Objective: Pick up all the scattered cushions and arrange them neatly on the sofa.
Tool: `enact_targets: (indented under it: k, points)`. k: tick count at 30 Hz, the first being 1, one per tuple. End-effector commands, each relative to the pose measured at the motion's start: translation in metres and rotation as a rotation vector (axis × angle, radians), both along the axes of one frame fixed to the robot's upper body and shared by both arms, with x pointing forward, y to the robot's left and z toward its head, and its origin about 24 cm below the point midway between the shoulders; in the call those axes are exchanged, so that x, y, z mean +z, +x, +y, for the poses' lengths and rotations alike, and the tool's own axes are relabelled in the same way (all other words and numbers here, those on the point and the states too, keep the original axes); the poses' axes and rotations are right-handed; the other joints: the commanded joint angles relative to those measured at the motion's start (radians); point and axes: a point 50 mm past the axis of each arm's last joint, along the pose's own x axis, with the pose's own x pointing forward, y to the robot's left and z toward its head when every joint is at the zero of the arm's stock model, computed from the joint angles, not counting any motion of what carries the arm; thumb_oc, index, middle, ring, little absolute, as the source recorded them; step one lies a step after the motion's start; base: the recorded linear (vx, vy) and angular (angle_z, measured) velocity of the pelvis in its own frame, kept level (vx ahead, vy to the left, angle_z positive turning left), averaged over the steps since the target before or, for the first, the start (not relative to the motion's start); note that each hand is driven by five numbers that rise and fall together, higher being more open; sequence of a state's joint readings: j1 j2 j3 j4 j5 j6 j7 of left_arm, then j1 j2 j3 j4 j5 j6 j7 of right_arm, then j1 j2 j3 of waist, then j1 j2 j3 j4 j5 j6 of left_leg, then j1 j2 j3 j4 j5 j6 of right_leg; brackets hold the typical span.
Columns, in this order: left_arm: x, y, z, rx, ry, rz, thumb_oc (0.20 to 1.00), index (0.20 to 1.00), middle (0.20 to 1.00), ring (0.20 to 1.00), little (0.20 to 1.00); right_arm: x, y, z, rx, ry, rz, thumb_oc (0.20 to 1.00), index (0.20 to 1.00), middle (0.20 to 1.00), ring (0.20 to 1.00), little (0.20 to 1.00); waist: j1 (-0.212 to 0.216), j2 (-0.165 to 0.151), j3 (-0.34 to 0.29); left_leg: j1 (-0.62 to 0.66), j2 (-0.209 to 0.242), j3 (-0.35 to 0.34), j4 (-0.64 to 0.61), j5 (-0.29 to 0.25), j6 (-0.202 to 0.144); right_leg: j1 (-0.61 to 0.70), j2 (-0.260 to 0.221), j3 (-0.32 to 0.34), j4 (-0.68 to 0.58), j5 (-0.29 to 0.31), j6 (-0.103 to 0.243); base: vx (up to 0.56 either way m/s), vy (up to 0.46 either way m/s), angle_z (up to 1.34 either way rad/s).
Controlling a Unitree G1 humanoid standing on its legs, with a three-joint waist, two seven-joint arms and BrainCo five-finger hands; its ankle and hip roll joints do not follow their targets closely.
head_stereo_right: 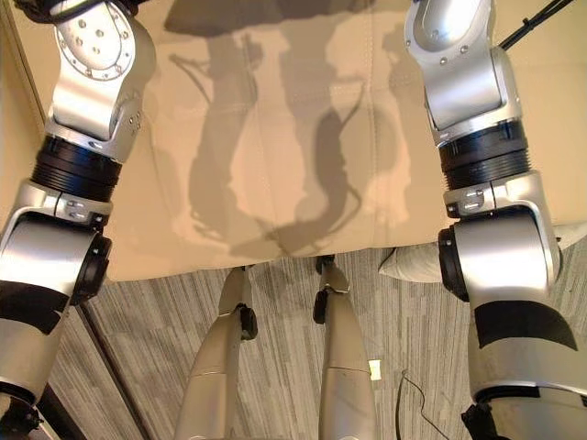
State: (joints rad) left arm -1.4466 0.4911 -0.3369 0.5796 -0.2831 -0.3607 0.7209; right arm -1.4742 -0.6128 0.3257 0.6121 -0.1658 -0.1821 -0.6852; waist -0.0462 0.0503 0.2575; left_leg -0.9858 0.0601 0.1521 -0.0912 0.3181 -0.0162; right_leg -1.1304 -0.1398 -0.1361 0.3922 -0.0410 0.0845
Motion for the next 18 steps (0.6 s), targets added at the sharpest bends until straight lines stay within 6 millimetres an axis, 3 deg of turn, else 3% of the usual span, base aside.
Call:
enact_targets:
  k: [1, 6, 8, 15, 16, 17, 18]
  points:
    - [0.027, -0.023, -0.051, -0.039, 0.198, -0.169, 0.200, 0.200, 0.200, 0.200, 0.200, 0.021, -0.015, 0.047, 0.139, -0.137, -0.085, 0.200, 0.200, 0.200, 0.200, 0.200, 0.013, -0.037, -0.148, 0.113, 0.045, 0.019, 0.004, -0.122, -0.166, 0.207, 0.027, -0.018, -0.451, 0.233, 0.144, 0.00, 0.000, 0.00]
    - [0.028, 0.001, -0.034, 0.059, 0.205, -0.023, 0.200, 0.200, 0.200, 0.200, 0.200, 0.023, 0.008, 0.025, 0.047, -0.110, 0.086, 0.200, 0.200, 0.200, 0.200, 0.200, 0.025, -0.054, -0.126, 0.092, 0.047, -0.011, 0.004, -0.103, -0.168, 0.195, 0.026, -0.020, -0.457, 0.238, 0.139, 0.00, -0.020, 0.03]
    - [0.028, 0.002, -0.033, 0.063, 0.212, -0.015, 0.200, 0.200, 0.200, 0.200, 0.200, 0.023, 0.012, 0.020, 0.019, -0.109, 0.116, 0.200, 0.200, 0.200, 0.200, 0.200, 0.025, -0.052, -0.122, 0.089, 0.047, -0.013, 0.004, -0.103, -0.168, 0.194, 0.027, -0.020, -0.458, 0.239, 0.138, 0.00, 0.000, 0.00]
    - [0.001, 0.023, -0.038, 0.045, 0.253, 0.124, 0.200, 0.200, 0.200, 0.200, 0.200, 0.005, 0.028, 0.003, -0.048, -0.108, 0.244, 0.200, 0.200, 0.200, 0.200, 0.200, 0.024, -0.062, -0.105, 0.073, 0.049, -0.017, 0.004, -0.094, -0.170, 0.183, 0.030, -0.024, -0.459, 0.241, 0.135, 0.00, 0.000, 0.00]
    - [-0.006, 0.026, -0.040, 0.032, 0.250, 0.144, 0.366, 0.366, 0.366, 0.366, 0.366, 0.003, 0.030, 0.002, -0.050, -0.106, 0.253, 0.200, 0.200, 0.200, 0.200, 0.200, 0.023, -0.062, -0.103, 0.071, 0.049, -0.016, 0.004, -0.096, -0.170, 0.179, 0.031, -0.022, -0.458, 0.240, 0.133, 0.00, 0.000, 0.00]
    - [-0.017, 0.031, -0.045, 0.014, 0.245, 0.181, 0.762, 0.762, 0.762, 0.762, 0.762, -0.002, 0.033, 0.000, -0.048, -0.093, 0.271, 0.200, 0.200, 0.200, 0.200, 0.200, 0.022, -0.064, -0.098, 0.068, 0.050, -0.015, 0.004, -0.094, -0.171, 0.175, 0.032, -0.022, -0.457, 0.242, 0.133, 0.00, 0.000, 0.00]
    - [-0.022, 0.033, -0.048, 0.005, 0.243, 0.199, 1.000, 1.000, 1.000, 1.000, 1.000, -0.005, 0.034, 0.000, -0.044, -0.087, 0.278, 0.200, 0.200, 0.200, 0.200, 0.200, 0.022, -0.065, -0.097, 0.067, 0.049, -0.014, 0.004, -0.096, -0.170, 0.172, 0.032, -0.022, -0.457, 0.242, 0.132, 0.00, 0.000, 0.00]
